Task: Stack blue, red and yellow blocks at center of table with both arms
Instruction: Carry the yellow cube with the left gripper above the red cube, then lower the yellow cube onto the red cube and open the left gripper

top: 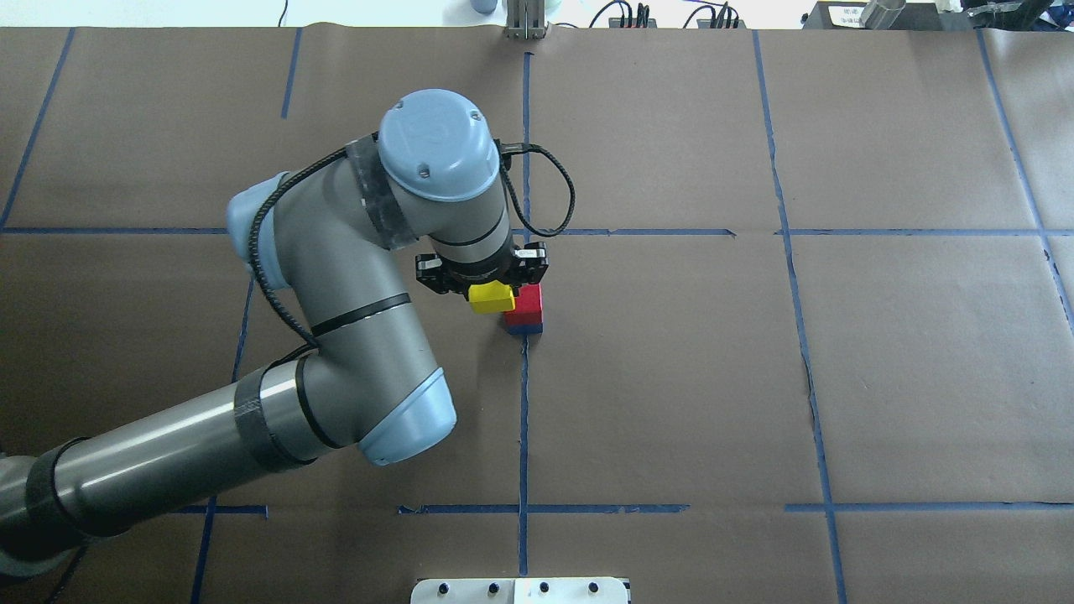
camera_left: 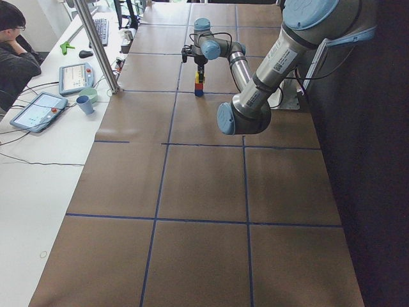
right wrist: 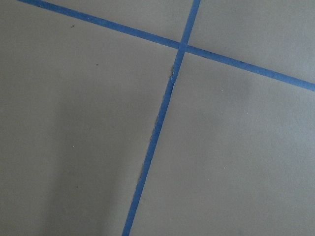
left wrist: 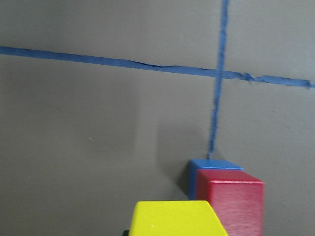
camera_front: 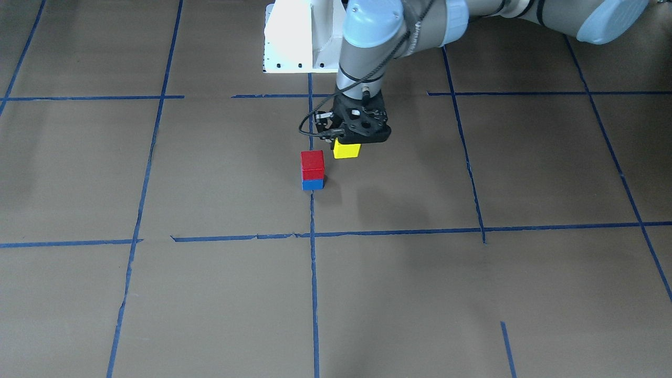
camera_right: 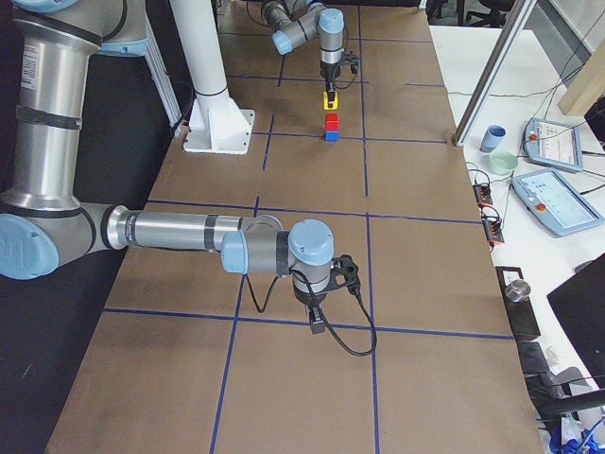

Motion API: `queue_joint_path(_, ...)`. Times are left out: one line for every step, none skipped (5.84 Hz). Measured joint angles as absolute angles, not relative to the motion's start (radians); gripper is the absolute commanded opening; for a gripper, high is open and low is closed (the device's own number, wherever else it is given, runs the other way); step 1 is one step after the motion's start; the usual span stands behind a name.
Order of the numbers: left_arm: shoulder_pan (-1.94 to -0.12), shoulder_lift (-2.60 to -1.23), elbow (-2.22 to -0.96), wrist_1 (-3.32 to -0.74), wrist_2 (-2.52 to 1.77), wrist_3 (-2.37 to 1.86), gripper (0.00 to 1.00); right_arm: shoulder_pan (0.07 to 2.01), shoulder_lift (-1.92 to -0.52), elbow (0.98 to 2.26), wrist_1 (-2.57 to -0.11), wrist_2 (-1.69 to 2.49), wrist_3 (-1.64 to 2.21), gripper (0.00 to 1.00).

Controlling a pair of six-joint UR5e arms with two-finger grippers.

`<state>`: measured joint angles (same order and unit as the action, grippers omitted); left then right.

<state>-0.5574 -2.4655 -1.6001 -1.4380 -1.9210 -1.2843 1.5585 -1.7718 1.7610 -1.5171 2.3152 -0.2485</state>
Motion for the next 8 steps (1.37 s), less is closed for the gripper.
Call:
queue_joint_path(-0.554, -2.518, -1.532, -1.437, -1.919, -1.285, 0.02, 1.559, -1.772, 1.761, -1.517, 2.316, -0.248, 0.99)
queue_joint_path(-0.554, -2.537, -1.503, -1.439, -1.919, -1.281, 0.02, 1.559, -1.772, 1.762, -1.516, 2.316, -0.249, 0.99)
queue_joint_path(-0.554, -2.54, -1.494, -1.44, -1.919, -1.277, 0.03, 1.559, -1.772, 1.762, -1.517, 2.316, -0.248, 0.99)
queue_joint_path(-0.554, -2.536, -1.49, -1.441, -1.922, -1.275, 0.03, 1.559, -1.772, 1.762, -1.517, 2.316, -0.249, 0.99)
queue_joint_path(-0.553, -2.532, -1.487, -1.443, -1.925, -1.27, 0.03, 1.559, -1.772, 1.762, -1.517, 2.316, -0.249, 0.99)
queue_joint_path(-0.553, -2.53, -1.484, -1.444, -1.927, -1.265, 0.06, 1.559, -1.772, 1.761, -1.517, 2.315, -0.249, 0.99)
queue_joint_path(-0.553, -2.53, -1.48, -1.445, -1.928, -1.262, 0.1, 1.559, -1.772, 1.759, -1.517, 2.315, -0.249, 0.99)
queue_joint_path(-0.553, -2.53, -1.479, -1.447, -1.928, -1.261, 0.21, 1.559, -1.772, 1.759, -1.516, 2.315, -0.249, 0.99)
